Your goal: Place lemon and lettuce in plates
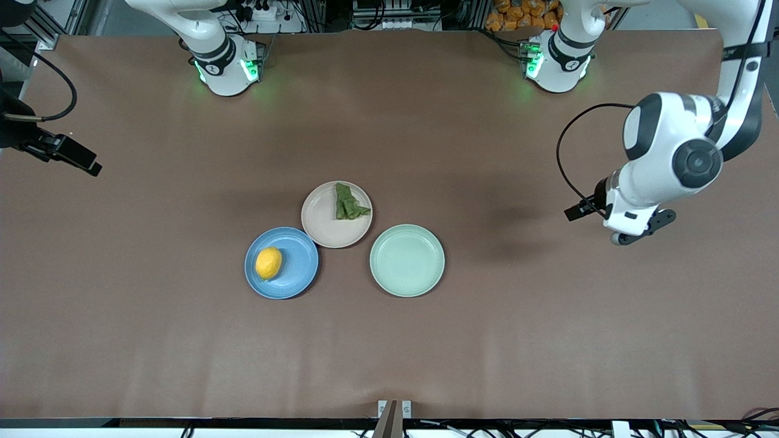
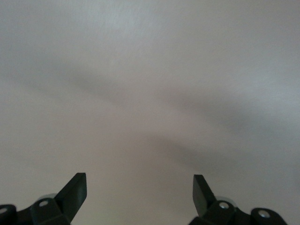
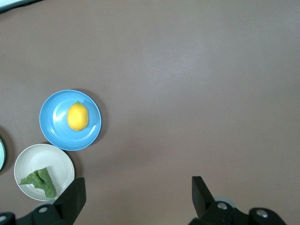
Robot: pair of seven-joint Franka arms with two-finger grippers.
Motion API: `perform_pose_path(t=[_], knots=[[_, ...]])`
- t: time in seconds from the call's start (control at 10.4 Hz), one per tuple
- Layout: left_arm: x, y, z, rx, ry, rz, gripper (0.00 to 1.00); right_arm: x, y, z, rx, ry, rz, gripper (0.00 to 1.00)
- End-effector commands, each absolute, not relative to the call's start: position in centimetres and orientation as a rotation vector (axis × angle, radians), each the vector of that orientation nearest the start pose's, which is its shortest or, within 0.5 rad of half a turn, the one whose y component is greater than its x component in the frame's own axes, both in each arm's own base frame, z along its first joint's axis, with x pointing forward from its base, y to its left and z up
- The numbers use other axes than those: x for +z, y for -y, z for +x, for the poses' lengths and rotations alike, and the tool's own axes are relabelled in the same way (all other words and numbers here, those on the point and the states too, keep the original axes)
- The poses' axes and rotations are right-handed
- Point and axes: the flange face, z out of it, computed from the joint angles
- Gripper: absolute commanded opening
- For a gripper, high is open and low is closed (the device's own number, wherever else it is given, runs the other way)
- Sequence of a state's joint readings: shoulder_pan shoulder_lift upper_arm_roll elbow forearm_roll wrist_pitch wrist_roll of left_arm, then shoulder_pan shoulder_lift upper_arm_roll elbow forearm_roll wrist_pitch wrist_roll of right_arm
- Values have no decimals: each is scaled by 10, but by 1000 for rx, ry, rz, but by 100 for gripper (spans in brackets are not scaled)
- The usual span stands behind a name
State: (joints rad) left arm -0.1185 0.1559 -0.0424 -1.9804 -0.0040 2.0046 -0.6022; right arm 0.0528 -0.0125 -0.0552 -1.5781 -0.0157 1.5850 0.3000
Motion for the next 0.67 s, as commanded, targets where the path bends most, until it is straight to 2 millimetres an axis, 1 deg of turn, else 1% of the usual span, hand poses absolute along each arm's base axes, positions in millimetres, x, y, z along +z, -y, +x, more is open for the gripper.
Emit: perform_pose_path(t=[0.0,0.1,0.19,0.29,0.38,0.48,0.58], knots=[[434,99,579,29,569,-3109,100,636,3,559,-83,-450,-3118,100],[452,100,582,-36,486,-3132,100,638,3,560,-111,-450,-3116,100],[475,87,583,-104,301,-3160,100,638,4,561,-112,-452,-3117,100],[490,85,585,-153,130,-3171,100,635,3,562,-106,-450,-3120,100],[504,87,589,-194,90,-3174,100,636,4,562,-107,-454,-3115,100],[518,95,591,-225,70,-3177,100,638,6,562,-114,-457,-3114,100],[535,100,591,-247,54,-3178,100,639,10,565,-115,-466,-3108,100]])
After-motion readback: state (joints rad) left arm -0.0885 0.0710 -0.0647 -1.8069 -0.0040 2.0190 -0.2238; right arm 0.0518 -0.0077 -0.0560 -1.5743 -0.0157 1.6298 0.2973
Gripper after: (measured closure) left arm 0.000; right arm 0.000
